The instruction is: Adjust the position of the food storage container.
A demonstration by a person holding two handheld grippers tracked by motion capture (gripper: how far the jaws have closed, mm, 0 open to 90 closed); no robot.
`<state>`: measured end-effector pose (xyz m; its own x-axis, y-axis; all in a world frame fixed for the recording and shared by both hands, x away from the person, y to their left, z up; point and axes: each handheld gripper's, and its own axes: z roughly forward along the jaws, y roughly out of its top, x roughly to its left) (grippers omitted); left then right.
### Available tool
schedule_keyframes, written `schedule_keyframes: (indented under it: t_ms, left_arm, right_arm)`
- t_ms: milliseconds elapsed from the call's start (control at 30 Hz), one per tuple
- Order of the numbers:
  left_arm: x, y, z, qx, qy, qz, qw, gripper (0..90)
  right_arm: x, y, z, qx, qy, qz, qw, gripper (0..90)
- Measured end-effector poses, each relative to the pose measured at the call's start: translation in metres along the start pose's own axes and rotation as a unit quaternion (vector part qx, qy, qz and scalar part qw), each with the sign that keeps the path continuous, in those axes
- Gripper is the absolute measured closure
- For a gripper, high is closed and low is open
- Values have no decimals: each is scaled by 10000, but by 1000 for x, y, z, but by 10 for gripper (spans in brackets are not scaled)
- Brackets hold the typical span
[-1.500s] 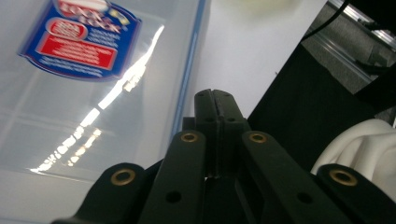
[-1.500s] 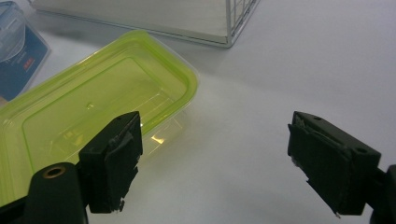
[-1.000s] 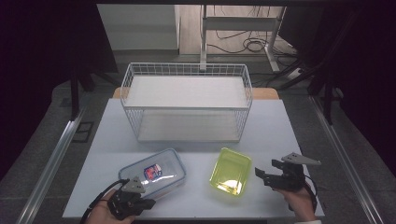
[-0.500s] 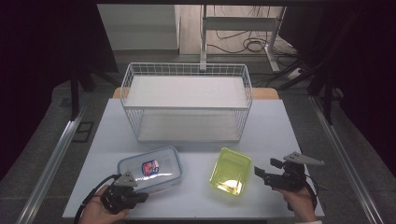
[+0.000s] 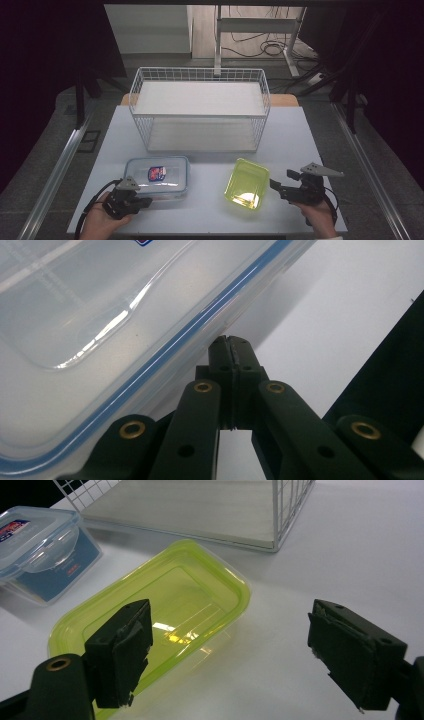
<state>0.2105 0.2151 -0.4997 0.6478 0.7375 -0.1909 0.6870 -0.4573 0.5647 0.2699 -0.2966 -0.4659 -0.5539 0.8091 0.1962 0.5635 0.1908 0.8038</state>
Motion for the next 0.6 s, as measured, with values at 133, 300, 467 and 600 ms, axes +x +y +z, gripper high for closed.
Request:
schedule_keyframes:
  t_ms: [133,300,467,600]
  left_arm:
    - [-1,0,-2,-70,-56,-13,10000,900]
    - [1,-1,0,-37,-35,-46,10000,900]
    - [2,-1,1,-23,-28,-35,10000,900]
    - [5,-1,2,-44,-3,-99,9999,900]
  right_arm:
    - [2,1,-1,-7,3,-19,10000,182]
    - [2,1,-1,-27,7,5,10000,182]
    - [2,1,-1,-15,5,-10,10000,182]
    - [3,1,1,-23,10,1,10000,182]
